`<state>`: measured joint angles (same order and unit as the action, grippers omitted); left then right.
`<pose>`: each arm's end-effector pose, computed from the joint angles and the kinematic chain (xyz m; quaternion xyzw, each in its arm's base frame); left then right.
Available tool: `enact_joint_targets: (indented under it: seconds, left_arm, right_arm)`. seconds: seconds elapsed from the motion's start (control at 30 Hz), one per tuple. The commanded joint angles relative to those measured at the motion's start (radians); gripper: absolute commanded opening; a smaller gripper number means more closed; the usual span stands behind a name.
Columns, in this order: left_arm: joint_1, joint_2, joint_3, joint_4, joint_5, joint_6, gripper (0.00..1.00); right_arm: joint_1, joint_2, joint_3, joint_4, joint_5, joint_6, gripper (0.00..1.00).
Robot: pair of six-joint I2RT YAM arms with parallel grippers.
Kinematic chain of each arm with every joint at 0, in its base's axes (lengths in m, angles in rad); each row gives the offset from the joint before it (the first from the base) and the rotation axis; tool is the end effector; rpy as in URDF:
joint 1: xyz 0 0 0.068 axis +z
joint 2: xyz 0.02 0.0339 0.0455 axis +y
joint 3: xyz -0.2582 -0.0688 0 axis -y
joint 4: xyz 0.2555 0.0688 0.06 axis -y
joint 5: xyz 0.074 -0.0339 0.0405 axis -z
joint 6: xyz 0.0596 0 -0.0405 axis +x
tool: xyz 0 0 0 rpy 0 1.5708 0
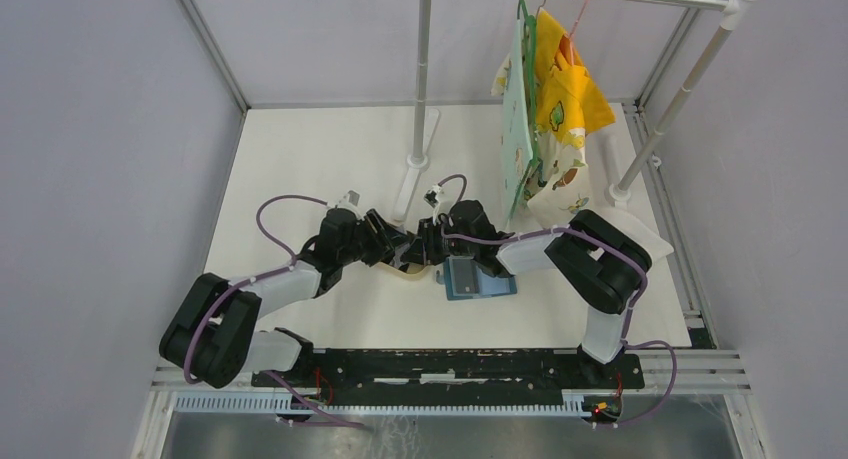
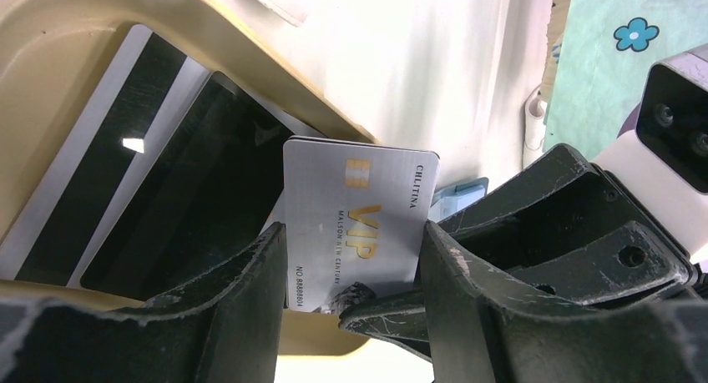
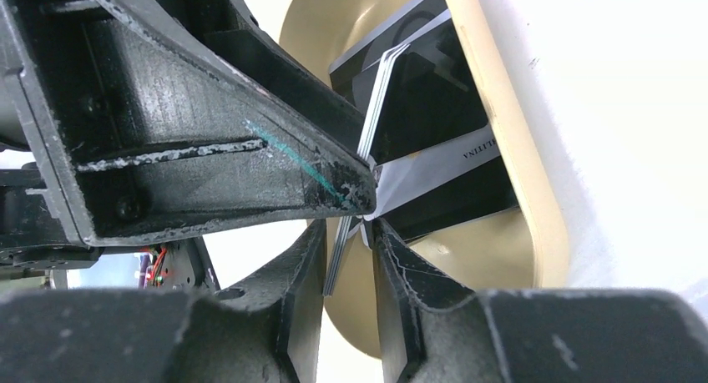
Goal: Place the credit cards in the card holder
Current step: Pick up the credit card from the storage box.
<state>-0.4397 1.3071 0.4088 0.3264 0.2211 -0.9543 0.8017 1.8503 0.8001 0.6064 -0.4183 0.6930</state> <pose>0.2387 -0.1267 0.1288 -0.1709 0.8572 -0.3798 0.3028 0.2513 0.2945 0.1147 -0.1557 0.8197 0.4839 0.2639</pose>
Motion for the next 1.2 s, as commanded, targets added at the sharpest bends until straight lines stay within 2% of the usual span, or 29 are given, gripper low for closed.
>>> enact_joint_targets:
  seconds: [0.0, 0.4, 1.17]
  left_arm:
    - [-0.002, 0.011, 0.048, 0.022, 0.021, 0.021, 0.56]
    - [-0.005, 0.038, 0.062, 0.014, 0.043, 0.043, 0.57]
    - [-0.017, 0.049, 0.064, 0.014, 0.049, 0.052, 0.70]
  right_arm:
    - [-0.010, -0.051, -0.013, 0.056, -0.013, -0.011, 0.32]
    - [-0.030, -0.042, -0.004, 0.074, -0.028, 0.002, 0.34]
    - [-0.042, -0.028, 0.011, 0.076, -0.051, 0.004, 0.36]
